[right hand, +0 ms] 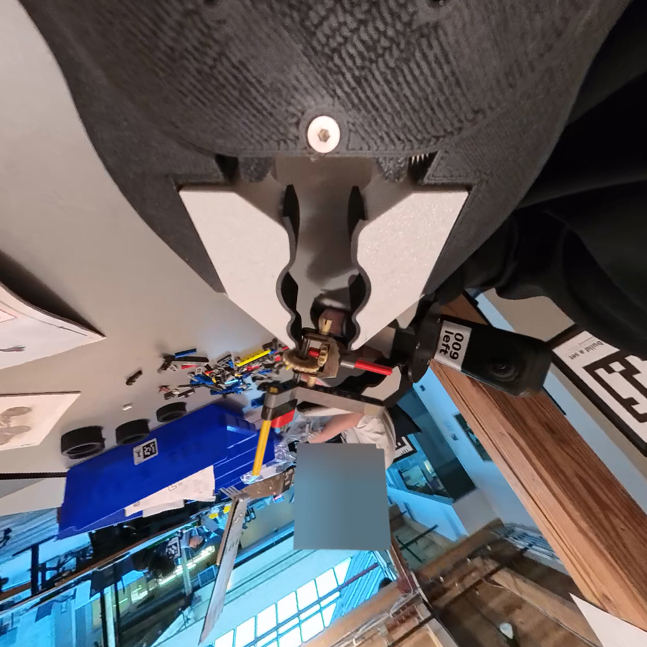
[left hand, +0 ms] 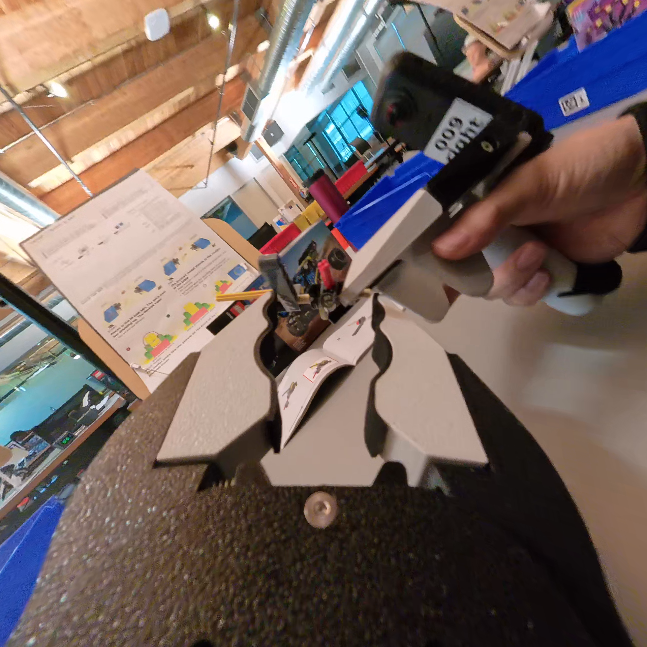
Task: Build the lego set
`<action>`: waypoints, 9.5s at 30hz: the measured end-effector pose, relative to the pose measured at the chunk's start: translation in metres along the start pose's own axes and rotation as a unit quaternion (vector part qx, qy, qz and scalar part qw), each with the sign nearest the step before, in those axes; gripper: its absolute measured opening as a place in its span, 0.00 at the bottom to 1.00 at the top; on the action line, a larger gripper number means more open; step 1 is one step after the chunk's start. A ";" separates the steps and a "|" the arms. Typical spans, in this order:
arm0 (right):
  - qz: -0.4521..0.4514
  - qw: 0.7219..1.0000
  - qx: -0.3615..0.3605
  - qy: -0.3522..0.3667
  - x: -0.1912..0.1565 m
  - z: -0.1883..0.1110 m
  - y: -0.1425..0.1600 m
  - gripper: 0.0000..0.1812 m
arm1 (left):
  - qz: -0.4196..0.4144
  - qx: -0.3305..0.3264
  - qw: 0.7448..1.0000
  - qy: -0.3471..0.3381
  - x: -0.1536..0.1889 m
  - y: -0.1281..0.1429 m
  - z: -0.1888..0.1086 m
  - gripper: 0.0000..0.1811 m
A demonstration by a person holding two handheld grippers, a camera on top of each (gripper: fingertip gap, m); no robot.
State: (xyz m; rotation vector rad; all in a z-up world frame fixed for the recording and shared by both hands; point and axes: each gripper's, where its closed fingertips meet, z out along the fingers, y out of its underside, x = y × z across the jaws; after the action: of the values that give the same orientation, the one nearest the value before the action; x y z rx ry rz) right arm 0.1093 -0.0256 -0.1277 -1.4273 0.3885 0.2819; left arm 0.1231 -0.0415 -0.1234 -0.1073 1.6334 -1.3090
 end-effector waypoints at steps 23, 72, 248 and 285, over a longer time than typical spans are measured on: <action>0.012 0.997 -0.023 -0.072 -0.026 0.000 0.001 0.15 | -0.103 0.070 0.990 0.070 0.004 -0.021 -0.011 0.27; -0.213 0.945 0.223 -0.108 -0.059 -0.034 -0.046 0.30 | -0.352 0.198 0.893 0.197 0.012 -0.085 -0.023 0.27; -0.140 0.955 0.202 -0.168 -0.072 -0.019 -0.037 0.30 | -0.384 0.203 0.863 0.260 0.007 -0.082 -0.047 0.21; -0.141 0.957 0.210 -0.145 -0.061 -0.021 -0.037 0.30 | -0.342 0.154 0.904 0.206 0.002 -0.072 -0.038 0.23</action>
State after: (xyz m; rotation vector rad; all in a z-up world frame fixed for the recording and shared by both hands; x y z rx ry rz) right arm 0.0680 -0.0483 -0.0709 -0.9874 -0.0028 0.1605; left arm 0.0599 -0.0461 -0.0727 -0.2395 1.7805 -2.2404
